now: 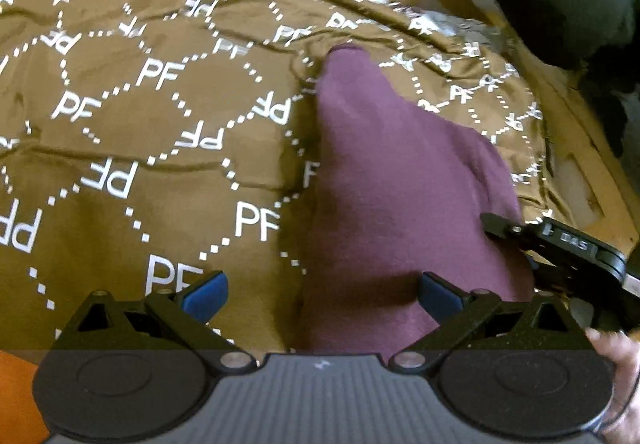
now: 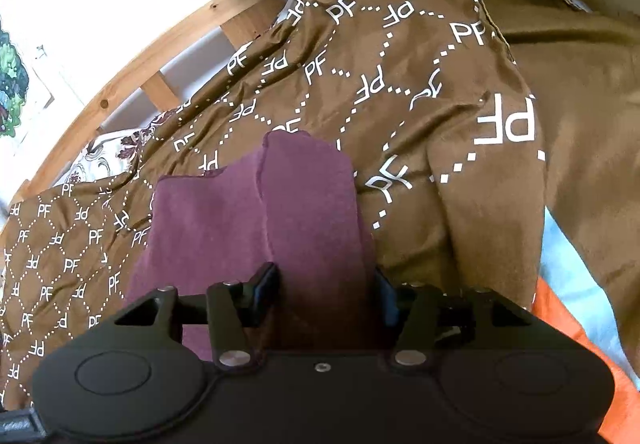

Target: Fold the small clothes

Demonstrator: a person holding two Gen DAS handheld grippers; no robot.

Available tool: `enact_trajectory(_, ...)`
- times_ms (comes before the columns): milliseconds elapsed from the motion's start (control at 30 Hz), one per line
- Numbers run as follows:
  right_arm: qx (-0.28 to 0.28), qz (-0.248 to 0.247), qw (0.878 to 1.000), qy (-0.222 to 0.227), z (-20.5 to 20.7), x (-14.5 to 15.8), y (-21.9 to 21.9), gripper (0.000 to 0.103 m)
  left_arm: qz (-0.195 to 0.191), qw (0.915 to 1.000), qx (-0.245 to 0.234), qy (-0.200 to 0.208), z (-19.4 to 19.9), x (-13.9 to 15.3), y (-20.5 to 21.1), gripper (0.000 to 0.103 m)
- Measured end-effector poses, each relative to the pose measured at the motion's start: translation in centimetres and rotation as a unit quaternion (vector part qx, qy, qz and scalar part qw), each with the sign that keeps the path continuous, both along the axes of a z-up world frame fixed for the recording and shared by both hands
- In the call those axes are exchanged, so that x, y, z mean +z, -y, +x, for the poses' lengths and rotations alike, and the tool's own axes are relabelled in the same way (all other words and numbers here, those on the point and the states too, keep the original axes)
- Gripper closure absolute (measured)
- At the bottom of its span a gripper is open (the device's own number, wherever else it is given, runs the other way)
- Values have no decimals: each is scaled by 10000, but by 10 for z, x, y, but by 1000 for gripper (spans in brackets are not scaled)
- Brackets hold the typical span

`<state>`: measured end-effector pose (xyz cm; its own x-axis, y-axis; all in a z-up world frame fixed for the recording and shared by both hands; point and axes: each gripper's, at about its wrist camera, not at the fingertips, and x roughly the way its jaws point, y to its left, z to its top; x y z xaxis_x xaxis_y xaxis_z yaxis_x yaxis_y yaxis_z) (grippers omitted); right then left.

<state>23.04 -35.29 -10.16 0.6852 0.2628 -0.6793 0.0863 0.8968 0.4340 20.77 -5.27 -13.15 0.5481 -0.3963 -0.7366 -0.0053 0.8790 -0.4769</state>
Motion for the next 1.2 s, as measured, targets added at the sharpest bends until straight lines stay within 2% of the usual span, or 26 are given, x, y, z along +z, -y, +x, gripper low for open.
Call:
enact_trajectory(533, -37, 44, 10000, -32, 0, -1, 1, 45, 33, 9999, -22, -164, 6, -6, 3, 0)
enact_trajectory(667, -12, -10, 10000, 25, 0, 0, -1, 53, -120, 9997, -121, -186, 7, -6, 2, 1)
enact_trajectory(767, 126, -112, 9998, 131, -1, 4, -6, 63, -107, 9996, -253, -64, 5, -2, 6, 12)
enact_trajectory(867, 202, -279, 9992, 222, -2, 6, -11, 67, -26, 9992, -376, 114, 3, 4, 11, 27)
enact_trajectory(933, 245, -357, 9986, 310, -4, 9, -14, 70, -40, 9984, -512, 227, 2, 8, 16, 48)
enact_trajectory(967, 274, -405, 9982, 360, -5, 10, -15, 72, 19, 9983, -522, 269, 1, 11, 17, 50)
enact_trajectory(1000, 312, -474, 9975, 431, -6, 12, -17, 74, 124, 9977, -570, 356, -1, 13, 20, 61)
enact_trajectory(1033, 368, -587, 9962, 528, -8, 15, -21, 74, 208, 9970, -602, 435, -3, 16, 22, 67)
enact_trajectory(1200, 825, -1482, 9788, 1150, -20, 26, -51, 77, 668, 9879, -635, 1247, -20, 40, 31, 76)
